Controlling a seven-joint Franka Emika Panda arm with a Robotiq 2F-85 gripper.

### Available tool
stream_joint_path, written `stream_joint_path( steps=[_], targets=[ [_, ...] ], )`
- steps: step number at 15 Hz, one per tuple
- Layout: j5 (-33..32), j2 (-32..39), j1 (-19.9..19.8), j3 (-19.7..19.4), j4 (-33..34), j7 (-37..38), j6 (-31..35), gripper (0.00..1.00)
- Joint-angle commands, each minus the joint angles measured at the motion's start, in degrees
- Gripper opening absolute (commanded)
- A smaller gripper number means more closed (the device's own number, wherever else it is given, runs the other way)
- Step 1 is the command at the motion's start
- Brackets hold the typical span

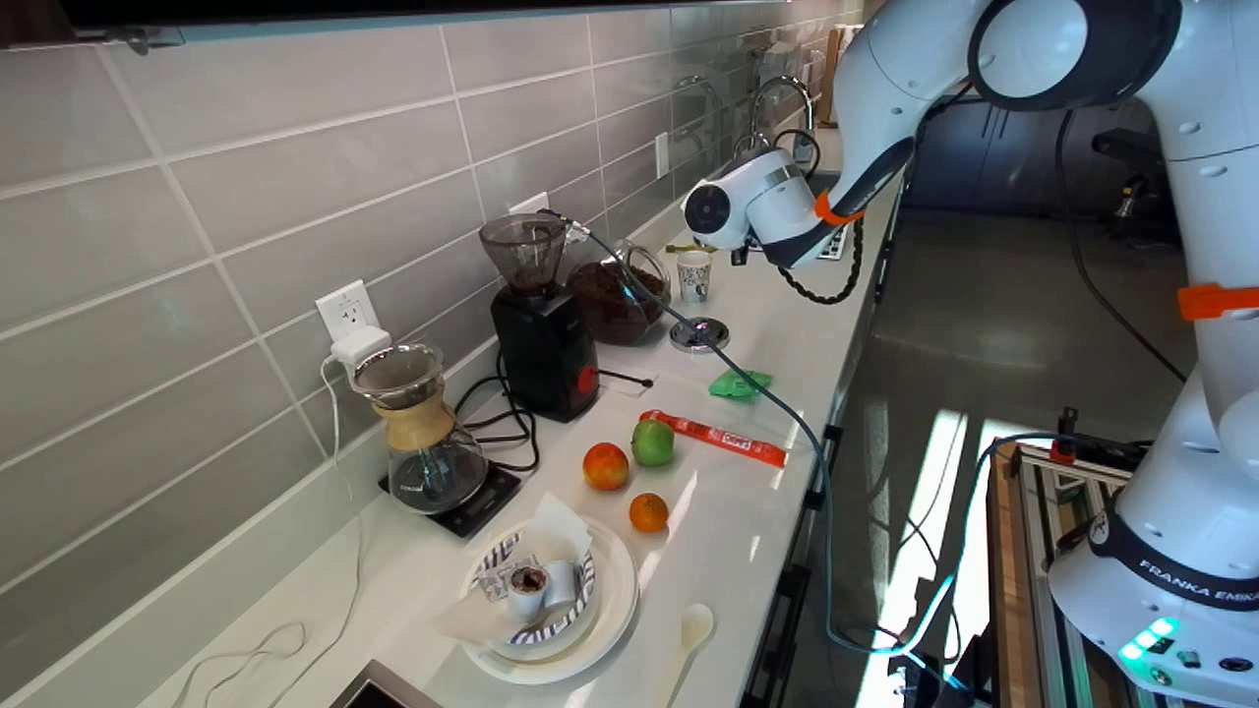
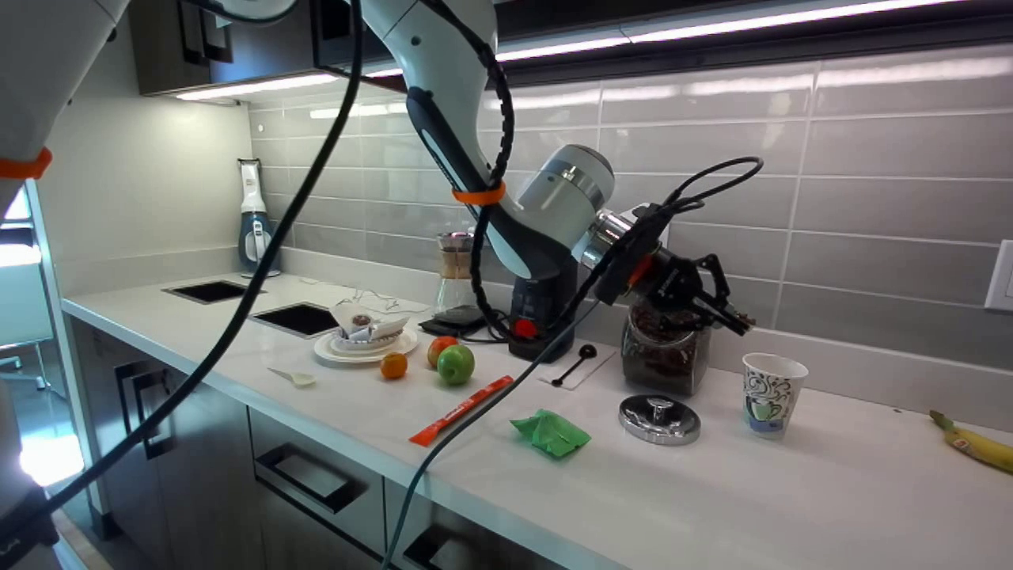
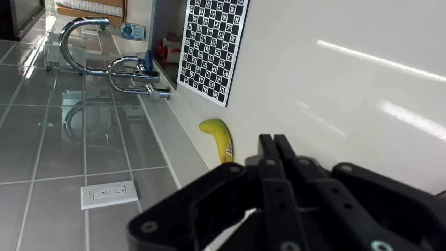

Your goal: Transfer a spoonful of contents from the container into the cup

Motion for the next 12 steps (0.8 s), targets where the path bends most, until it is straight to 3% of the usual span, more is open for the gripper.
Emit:
stream_joint_path(
  steps=[1,12],
  targets=[
    [2.12,2.37,-1.8,0.07,2.97,-2.41,4.12,0.01],
    [15.36,5.42,-4.74,-0.55,7.23,-9.89,10.23,0.01]
  ],
)
